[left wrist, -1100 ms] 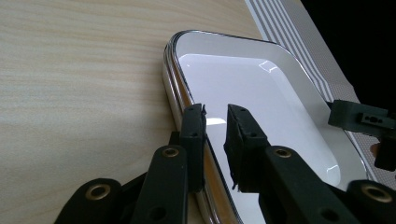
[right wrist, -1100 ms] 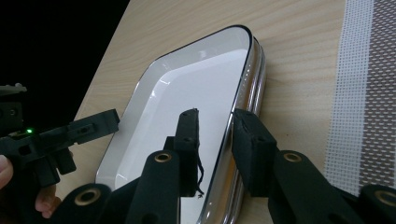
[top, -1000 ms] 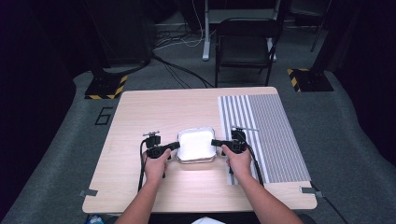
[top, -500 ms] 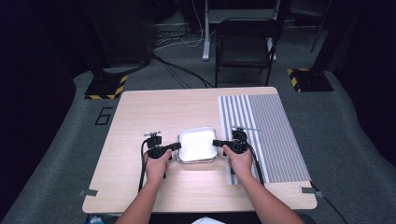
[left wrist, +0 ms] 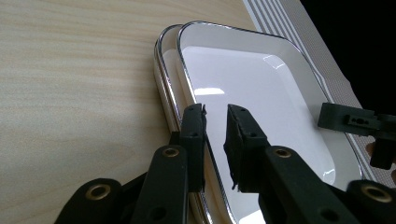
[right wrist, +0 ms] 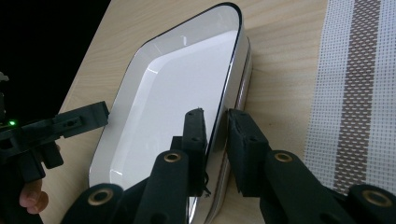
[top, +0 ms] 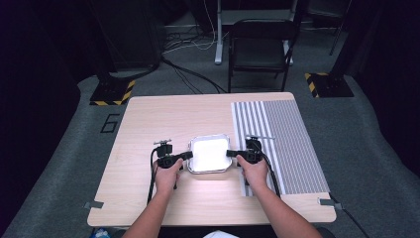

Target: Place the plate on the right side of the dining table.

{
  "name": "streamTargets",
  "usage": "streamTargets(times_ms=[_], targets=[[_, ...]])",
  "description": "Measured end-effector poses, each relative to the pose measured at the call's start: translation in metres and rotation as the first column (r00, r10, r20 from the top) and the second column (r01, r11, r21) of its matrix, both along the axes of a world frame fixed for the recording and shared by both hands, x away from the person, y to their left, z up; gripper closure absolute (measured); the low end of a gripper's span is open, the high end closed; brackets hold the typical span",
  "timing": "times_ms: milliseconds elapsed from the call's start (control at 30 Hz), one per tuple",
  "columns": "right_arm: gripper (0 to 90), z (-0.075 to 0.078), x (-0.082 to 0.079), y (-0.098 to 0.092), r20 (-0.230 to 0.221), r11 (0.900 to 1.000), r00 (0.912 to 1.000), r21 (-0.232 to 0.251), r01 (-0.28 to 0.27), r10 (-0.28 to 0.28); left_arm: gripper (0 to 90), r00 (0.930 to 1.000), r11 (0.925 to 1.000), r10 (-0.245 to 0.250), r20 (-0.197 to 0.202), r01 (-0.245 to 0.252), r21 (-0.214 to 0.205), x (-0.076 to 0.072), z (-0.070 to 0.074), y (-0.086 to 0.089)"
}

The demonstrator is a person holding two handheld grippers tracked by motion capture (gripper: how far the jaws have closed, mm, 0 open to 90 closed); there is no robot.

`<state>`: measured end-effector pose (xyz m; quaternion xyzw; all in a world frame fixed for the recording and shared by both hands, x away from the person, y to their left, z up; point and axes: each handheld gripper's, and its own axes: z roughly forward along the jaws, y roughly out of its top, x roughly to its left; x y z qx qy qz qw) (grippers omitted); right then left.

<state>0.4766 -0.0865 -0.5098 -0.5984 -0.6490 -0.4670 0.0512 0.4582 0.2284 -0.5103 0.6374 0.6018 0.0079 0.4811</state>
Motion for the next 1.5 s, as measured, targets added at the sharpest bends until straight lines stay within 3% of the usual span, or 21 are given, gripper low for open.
streamTargets(times_ms=[167,433,1033,1500], targets=[[80.8,0.001,0.000,-0.002,0.003,1.0000,1.0000,0.004,-0.003,0.003,77.2,0.9999,0.9999,-0.010,0.004,0.010,0.003,0.000,-0.001,-0.001],[82.6,0.000,-0.001,-0.006,-0.028,0.9986,0.9995,0.050,0.018,-0.016,76.5,0.9998,0.9998,-0.017,0.005,0.017,0.009,0.001,-0.001,-0.004],[83.6,0.006,-0.002,-0.004,-0.009,0.9997,1.0000,0.023,0.001,-0.001,78.4,0.9996,0.9999,-0.009,0.025,0.009,0.013,0.000,0.011,-0.004],[83.5,0.015,-0.004,-0.004,0.006,0.9994,1.0000,0.035,-0.001,0.001,79.3,0.9995,0.9995,-0.015,0.027,0.014,0.029,0.003,0.016,-0.004]])
